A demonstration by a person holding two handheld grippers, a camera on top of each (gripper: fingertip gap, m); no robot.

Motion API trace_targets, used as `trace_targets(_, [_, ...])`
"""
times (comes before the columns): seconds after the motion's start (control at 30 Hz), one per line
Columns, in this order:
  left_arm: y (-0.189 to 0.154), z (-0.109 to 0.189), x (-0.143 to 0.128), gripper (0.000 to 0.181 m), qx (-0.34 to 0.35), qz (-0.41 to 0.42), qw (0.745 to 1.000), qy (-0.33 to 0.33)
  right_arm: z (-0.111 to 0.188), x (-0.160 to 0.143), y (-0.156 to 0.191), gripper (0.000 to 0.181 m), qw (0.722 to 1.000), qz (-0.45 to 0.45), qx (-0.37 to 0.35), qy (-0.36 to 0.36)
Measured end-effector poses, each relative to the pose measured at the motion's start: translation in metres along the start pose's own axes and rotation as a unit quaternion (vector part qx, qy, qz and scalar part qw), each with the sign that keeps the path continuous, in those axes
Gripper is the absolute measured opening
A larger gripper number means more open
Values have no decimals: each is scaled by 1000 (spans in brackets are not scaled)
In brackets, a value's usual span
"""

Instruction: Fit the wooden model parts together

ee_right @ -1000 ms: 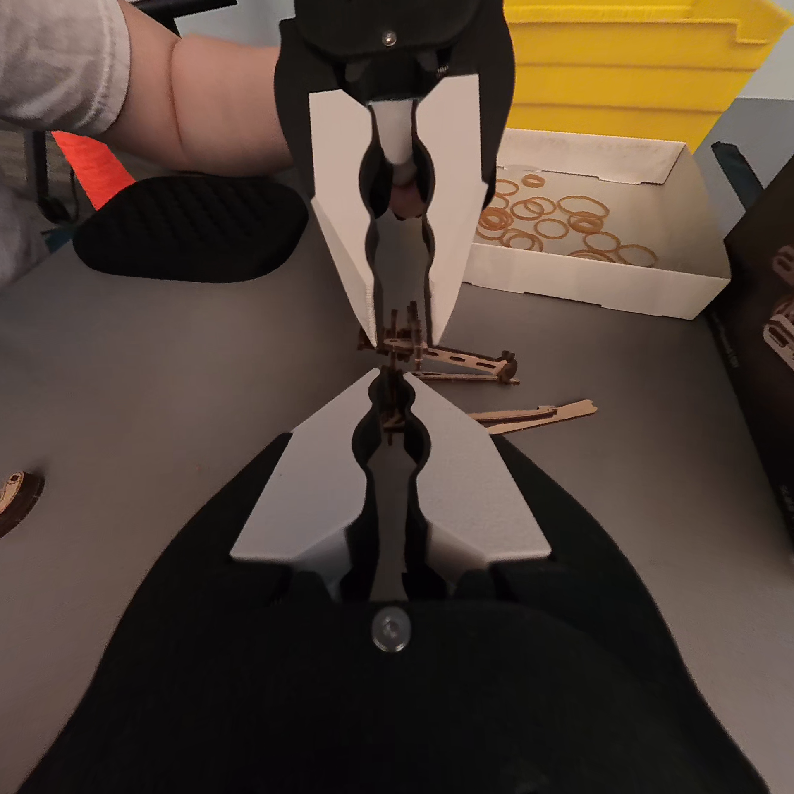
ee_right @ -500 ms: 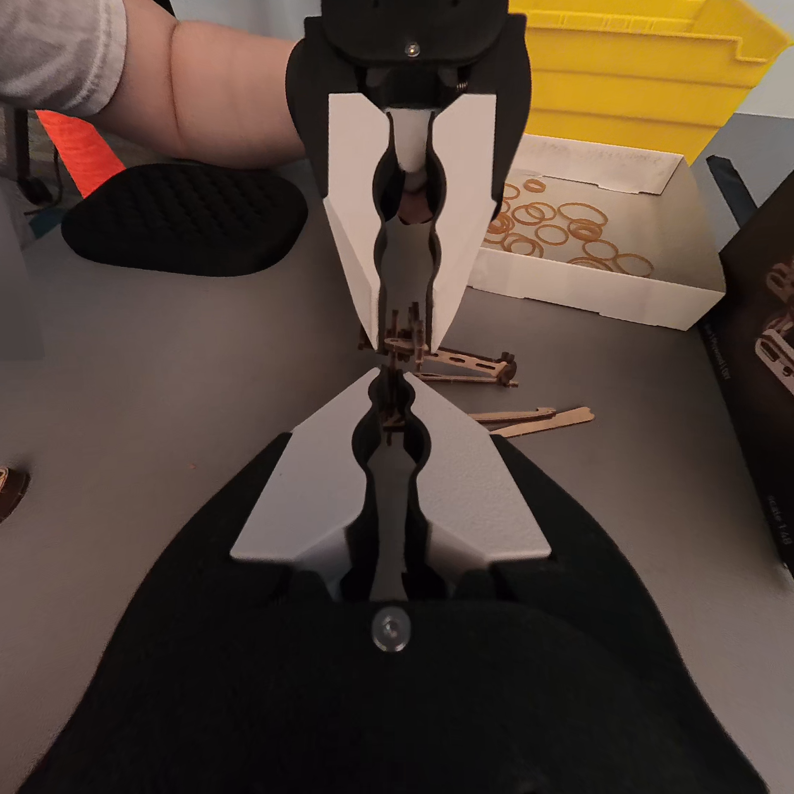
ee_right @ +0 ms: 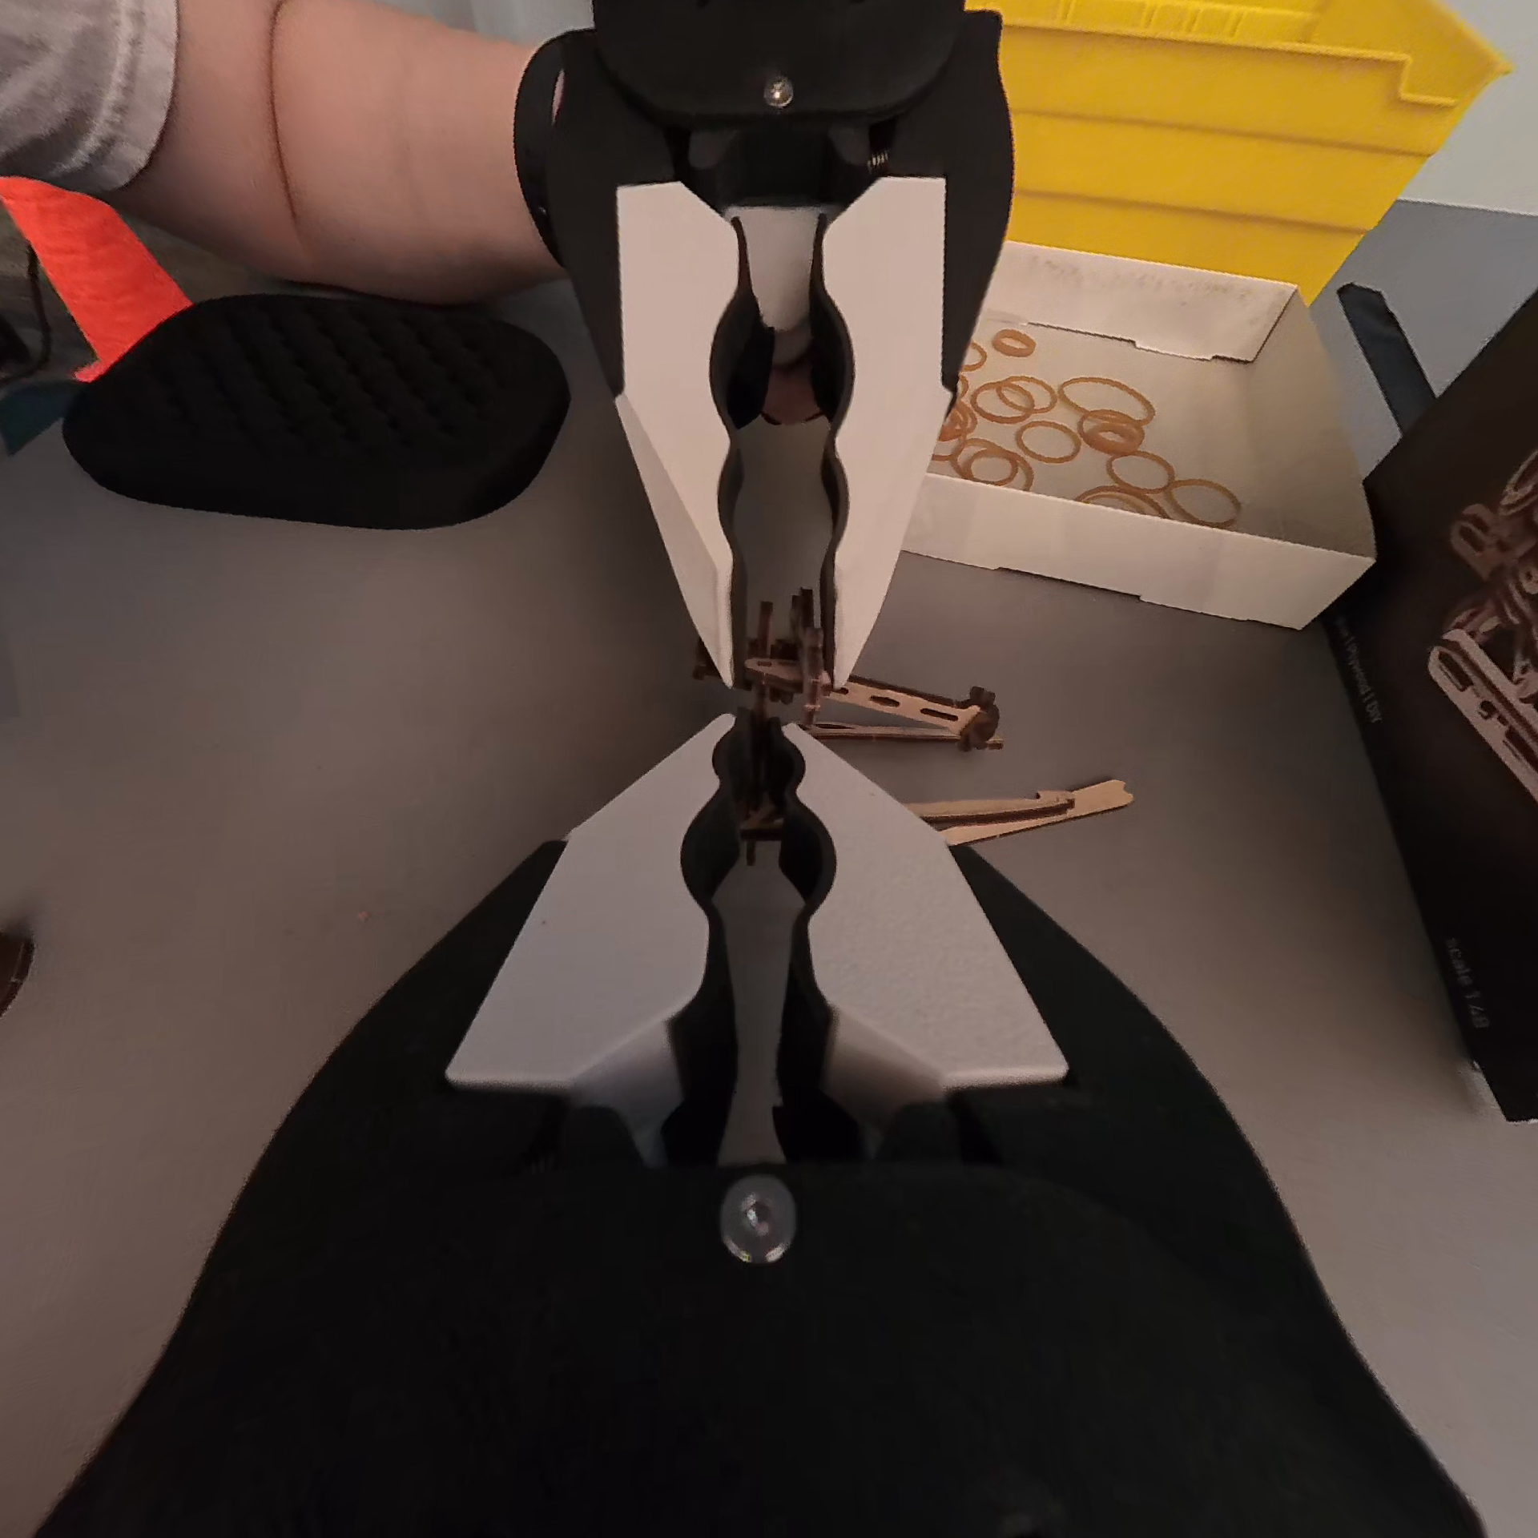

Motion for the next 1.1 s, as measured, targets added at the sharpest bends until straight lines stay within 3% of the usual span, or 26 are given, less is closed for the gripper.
trace_targets(0.5, [-2, -1, 0, 16, 2, -8, 1000, 16, -1, 1, 3, 0, 1000, 9, -11, 20])
trace_targets(0.73, [-2, 2, 0, 22, -11, 2, 1000, 19, -2, 0, 0, 1, 1000, -11, 10, -7])
trace_targets(0.93, [3, 7, 4, 15, -31, 46, 998, -27, -2, -2, 0, 1, 1000, 3, 8, -10])
trace_targets(1.1, [4, 6, 0, 6, -27, 42, 998, -25, -2, -2, 1, 1, 1000, 6, 13, -12])
Point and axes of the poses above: each gripper's, where its closed fingertips meet, z back along the fingers, x out of its top, y = z × x across the jaws, the point moved 4 cm from there along z, back along the fingers, and after that the axes turned 10 degrees about -z, right-handed, at the moved point
